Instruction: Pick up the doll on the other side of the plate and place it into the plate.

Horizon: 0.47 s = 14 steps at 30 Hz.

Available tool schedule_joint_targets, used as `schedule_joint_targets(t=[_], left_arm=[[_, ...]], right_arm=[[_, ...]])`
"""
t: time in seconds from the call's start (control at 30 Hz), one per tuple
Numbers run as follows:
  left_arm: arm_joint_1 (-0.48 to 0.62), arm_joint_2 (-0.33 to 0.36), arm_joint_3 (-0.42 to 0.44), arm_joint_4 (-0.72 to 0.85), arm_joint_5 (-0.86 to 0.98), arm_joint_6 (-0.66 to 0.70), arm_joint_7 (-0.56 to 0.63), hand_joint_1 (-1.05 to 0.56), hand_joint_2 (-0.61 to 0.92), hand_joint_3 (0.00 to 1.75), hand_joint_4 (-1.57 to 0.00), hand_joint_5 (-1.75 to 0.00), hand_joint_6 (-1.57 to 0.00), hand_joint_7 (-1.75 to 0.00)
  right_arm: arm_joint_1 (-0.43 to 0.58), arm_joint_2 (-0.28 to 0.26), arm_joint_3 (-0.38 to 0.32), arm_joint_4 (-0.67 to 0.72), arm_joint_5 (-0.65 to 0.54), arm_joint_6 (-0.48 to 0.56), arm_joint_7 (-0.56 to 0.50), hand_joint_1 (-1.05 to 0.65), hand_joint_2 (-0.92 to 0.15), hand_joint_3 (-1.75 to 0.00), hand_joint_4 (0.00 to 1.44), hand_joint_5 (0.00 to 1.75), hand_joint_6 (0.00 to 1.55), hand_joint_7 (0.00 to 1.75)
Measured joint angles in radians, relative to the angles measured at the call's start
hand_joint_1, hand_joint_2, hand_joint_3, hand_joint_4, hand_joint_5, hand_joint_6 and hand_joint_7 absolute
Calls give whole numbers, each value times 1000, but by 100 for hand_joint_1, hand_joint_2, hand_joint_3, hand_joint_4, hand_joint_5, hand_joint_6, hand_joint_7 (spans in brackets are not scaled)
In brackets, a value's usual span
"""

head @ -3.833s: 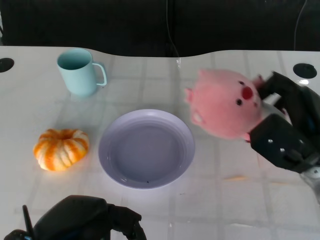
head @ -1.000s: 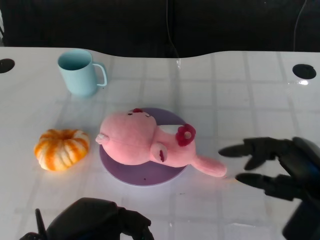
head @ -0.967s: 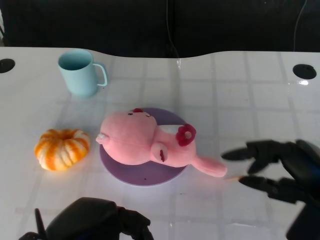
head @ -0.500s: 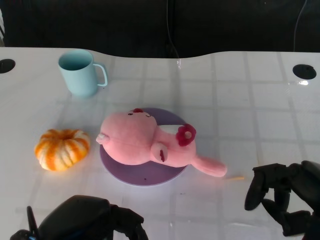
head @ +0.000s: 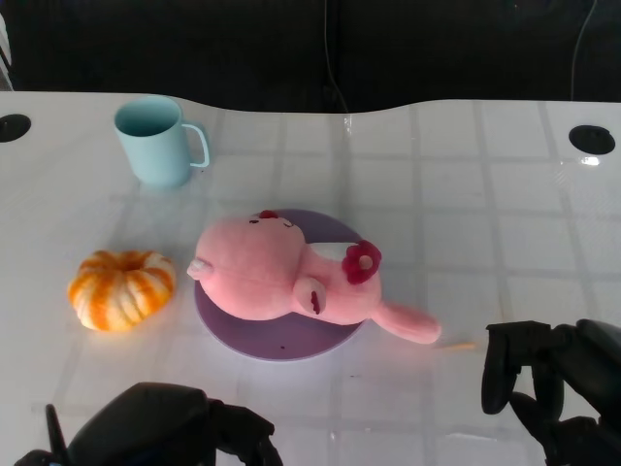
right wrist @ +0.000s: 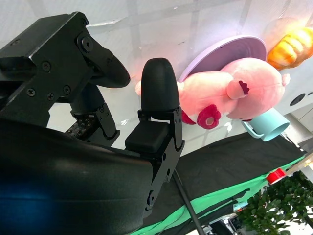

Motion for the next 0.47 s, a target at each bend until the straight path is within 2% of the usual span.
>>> schedule_joint_targets(t=[0.47], left_arm=[[-1,6,3,0,-5,3,-5,-19,92,26,-69,-122,-87,-55]], right_arm=[[-8,1,5,3,-15,4,-11,1,-34,-131,85,174,79,144]])
